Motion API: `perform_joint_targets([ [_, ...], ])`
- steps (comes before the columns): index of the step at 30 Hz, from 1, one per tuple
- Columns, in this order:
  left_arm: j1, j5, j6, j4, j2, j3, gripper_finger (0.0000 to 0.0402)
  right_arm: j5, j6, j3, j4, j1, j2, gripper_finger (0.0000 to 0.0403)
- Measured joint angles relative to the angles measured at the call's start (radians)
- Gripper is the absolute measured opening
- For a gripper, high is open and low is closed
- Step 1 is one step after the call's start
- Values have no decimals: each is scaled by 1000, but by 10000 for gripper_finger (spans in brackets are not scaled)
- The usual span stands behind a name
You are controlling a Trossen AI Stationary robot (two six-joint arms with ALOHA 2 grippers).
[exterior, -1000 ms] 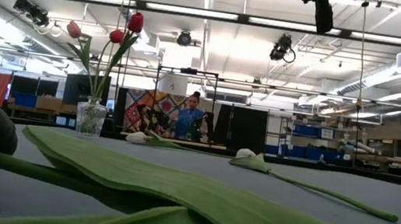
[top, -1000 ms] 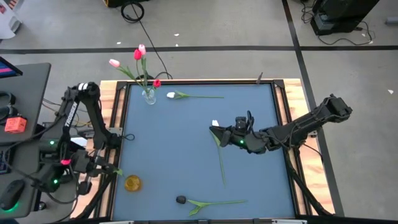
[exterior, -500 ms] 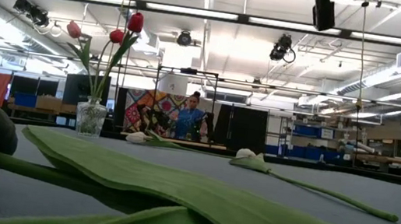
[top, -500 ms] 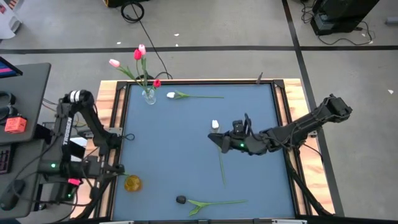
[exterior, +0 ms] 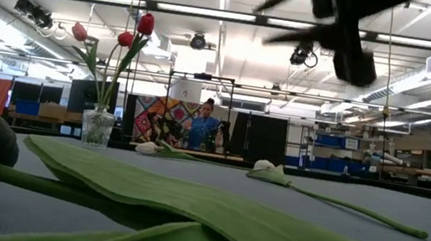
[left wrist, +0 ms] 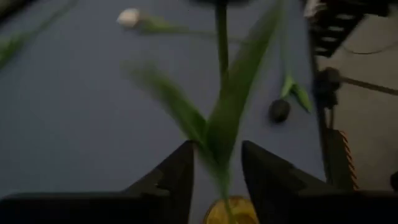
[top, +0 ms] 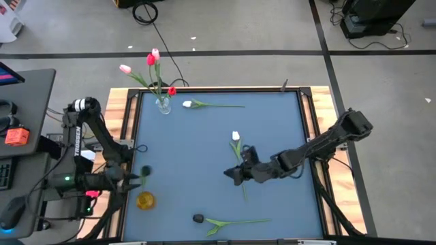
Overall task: Sort flowers into vase by color
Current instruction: Put the top black tulip into the yellow vase, then put the top white tulip into the yellow vase
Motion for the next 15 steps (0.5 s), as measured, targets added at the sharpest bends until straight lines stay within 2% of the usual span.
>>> perform_joint_targets([
  [4, 52, 142, -75, -38, -29, 0, 198, -60, 58, 0, -20, 1, 78, 156],
  [8, 83, 231, -57, -42, -61, 0, 243, -8, 158, 0, -53, 1, 124, 154],
  [11, 91, 252, -63, -39, -86, 0, 260, 60, 218, 0, -103, 1, 122, 154],
  [15, 91, 258, -75, -43, -123, 0, 261, 113, 220, 0, -181, -15, 94, 153],
])
